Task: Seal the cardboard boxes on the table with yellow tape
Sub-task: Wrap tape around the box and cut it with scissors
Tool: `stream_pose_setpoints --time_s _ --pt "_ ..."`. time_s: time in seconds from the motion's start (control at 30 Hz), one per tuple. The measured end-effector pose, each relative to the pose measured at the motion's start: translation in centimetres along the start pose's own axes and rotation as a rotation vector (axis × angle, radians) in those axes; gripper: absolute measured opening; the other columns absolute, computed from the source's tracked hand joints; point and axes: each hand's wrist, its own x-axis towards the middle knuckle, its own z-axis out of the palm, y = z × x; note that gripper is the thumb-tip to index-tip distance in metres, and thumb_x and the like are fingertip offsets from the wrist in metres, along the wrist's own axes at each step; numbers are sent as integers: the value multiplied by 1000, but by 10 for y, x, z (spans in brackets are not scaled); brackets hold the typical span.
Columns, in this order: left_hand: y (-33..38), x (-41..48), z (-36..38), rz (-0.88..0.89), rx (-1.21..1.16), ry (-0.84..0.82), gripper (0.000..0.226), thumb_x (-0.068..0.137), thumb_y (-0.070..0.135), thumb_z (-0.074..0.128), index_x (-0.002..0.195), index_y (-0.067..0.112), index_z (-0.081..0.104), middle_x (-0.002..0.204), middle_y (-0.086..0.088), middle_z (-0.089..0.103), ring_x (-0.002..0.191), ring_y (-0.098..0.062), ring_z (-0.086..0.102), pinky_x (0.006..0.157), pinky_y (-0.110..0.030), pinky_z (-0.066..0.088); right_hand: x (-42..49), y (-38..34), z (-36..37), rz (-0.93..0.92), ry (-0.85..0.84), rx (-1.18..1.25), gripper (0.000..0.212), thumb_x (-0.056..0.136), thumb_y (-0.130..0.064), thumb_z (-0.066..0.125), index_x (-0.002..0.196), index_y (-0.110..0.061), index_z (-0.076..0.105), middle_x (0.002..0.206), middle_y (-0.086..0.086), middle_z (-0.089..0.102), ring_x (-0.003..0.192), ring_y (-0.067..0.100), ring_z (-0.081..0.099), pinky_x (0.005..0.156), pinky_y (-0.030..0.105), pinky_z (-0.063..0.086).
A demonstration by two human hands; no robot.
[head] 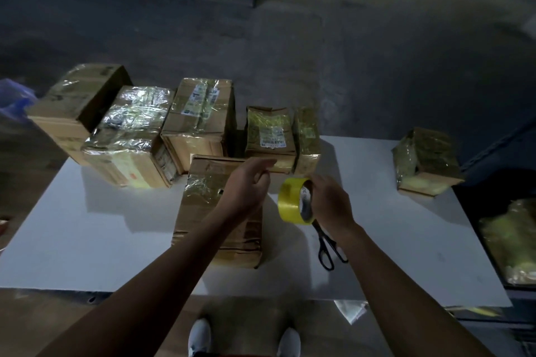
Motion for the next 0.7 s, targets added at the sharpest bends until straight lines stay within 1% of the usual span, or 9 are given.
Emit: stream_pose_setpoints --time_s 0.1,0.17,0.27,0.33,0.4,0.47,0.53,0.6,0.7 --pt "1 0 -10 69 -4 -92 34 92 2 52 121 12 66 120 -5 66 109 -15 60 88 -22 45 5 -17 -5 -103 57 -7 21 84 -10 52 95 -10 68 87 11 67 78 35 63 59 29 41" --pt "-2 -1 -15 120 29 -154 34 92 1 51 121 10 66 122 -5 64 110 -14 59 88 -14 42 8 -29 -8 -163 52 9 30 83 -22 42 92 -10 68 85 9 66 76 33 63 56 34 50" --pt "-11 -2 -21 167 50 -174 33 90 0 53 119 9 68 122 -4 64 110 -12 58 84 -2 37 12 -44 -11 -184 43 65 42 85 -33 33 94 -10 66 91 9 66 82 31 62 62 40 53" --pt "-14 -5 -27 175 46 -150 31 91 6 55 118 9 68 122 -4 64 109 -12 59 84 -6 40 15 -52 -13 -166 32 87 45 86 -36 31 97 -10 65 95 8 65 87 30 60 68 41 52" --pt "-16 -7 -33 206 56 -118 33 88 17 53 117 10 69 121 -3 64 107 -13 60 86 -15 44 17 -59 -14 -149 35 111 46 86 -36 31 101 -9 65 98 9 65 90 29 60 70 39 50" --pt "-18 -9 -40 233 88 -114 38 86 24 53 118 11 68 122 -3 63 108 -14 59 88 -23 46 20 -61 -14 -137 45 105 41 88 -33 34 101 -8 65 98 11 66 89 30 60 67 33 43" --pt "-21 -10 -45 260 124 -111 37 88 25 57 121 11 67 124 -4 61 110 -15 58 88 -24 46 24 -63 -12 -112 26 68 25 93 -22 45 100 -7 63 97 13 65 88 32 60 65 31 39" --pt "-24 -11 -47 281 145 -99 33 90 21 62 121 11 65 122 -3 59 106 -13 57 85 -21 45 27 -65 -9 -99 2 41 16 94 -16 51 102 -8 63 98 12 65 88 32 60 65 32 41" --pt "-25 -8 -51 268 138 -81 27 90 17 65 116 12 67 114 -2 59 90 -6 55 74 -11 42 29 -71 -7 -80 -49 41 17 96 -19 50 104 -11 62 99 12 65 89 31 59 66 32 42"
